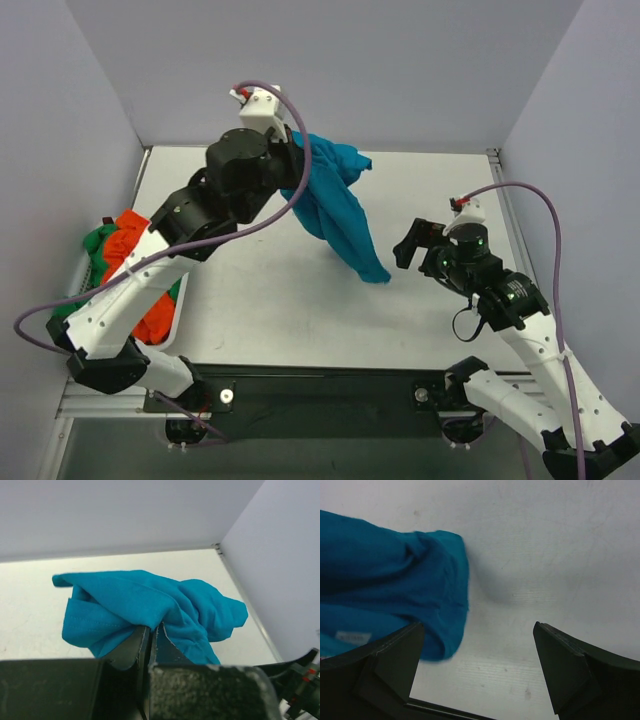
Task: Fold and stack the t-shirts
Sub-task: Grab crumpled tshirt from bin with the left arm, then move the tshirt to the center of the board
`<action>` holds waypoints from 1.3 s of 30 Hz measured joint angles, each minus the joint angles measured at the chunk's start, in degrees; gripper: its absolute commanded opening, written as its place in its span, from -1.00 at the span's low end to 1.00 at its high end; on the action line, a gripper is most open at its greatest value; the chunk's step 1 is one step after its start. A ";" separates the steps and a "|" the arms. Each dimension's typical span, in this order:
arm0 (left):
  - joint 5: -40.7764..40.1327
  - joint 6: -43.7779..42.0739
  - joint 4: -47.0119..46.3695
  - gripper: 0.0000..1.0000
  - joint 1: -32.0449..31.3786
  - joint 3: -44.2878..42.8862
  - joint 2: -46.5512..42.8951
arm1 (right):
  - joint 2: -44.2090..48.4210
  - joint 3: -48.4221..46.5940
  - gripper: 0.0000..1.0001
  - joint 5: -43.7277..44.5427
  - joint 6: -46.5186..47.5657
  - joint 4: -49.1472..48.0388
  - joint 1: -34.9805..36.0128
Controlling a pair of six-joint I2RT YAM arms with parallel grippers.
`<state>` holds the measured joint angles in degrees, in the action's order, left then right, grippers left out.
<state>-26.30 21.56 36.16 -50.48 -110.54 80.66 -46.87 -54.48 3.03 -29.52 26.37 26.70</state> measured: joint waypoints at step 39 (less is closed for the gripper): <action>-12.02 1.95 7.13 -1.00 -19.41 -30.73 23.15 | 9.25 21.29 0.85 7.76 -9.99 -16.83 16.22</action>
<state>-38.33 23.51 43.29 -69.89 -141.27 103.81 -37.63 -33.19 10.79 -39.51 9.54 42.92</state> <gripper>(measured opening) 0.041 0.925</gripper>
